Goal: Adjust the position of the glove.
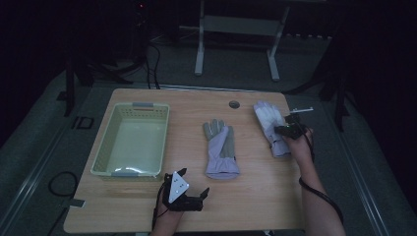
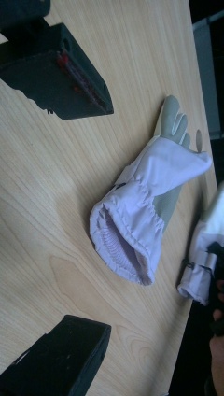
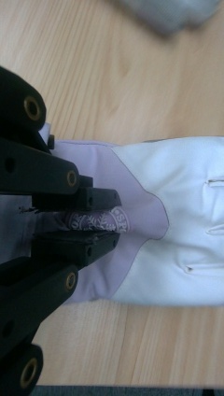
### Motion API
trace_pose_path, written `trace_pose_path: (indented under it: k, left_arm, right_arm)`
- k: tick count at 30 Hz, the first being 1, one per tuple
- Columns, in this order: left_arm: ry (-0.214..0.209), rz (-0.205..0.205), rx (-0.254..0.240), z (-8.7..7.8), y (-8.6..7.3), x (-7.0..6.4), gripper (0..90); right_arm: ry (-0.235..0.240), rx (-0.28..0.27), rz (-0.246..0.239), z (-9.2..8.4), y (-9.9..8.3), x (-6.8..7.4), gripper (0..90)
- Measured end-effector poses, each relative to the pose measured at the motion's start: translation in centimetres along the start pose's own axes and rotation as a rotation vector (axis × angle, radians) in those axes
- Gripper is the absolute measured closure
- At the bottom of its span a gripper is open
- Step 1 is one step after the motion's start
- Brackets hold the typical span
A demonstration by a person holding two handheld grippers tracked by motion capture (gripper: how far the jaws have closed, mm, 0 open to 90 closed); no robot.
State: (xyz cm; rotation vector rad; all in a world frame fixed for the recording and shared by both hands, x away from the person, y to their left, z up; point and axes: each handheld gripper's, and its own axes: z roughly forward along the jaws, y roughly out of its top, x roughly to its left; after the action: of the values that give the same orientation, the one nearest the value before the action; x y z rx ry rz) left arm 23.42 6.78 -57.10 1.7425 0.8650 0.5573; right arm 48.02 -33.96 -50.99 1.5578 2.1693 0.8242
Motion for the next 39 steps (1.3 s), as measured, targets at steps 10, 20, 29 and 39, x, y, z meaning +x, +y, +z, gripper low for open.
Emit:
trace_pose_path:
  k: [10, 20, 29, 39]
  left_arm:
    - [0.010, 0.010, 0.001, 0.0, 0.0, -0.1, 0.1]
    - [0.000, 0.015, 0.004, 0.1, 0.0, -0.1, 0.0]
    - [0.002, 0.018, 0.004, 0.1, 0.0, -0.2, 0.0]
    - [0.001, 0.005, 0.002, 0.1, 0.0, -0.1, 0.0]
  right_arm:
    - [-0.009, -0.125, 0.119, -6.1, -2.9, 4.1, 81.0]
    - [-0.040, -0.179, 0.223, -9.6, -5.6, 6.0, 80.8]
    - [-0.080, -0.159, 0.240, -9.2, -7.5, 7.2, 80.6]
    - [-0.093, -0.077, 0.275, -5.2, -7.6, 6.6, 79.6]
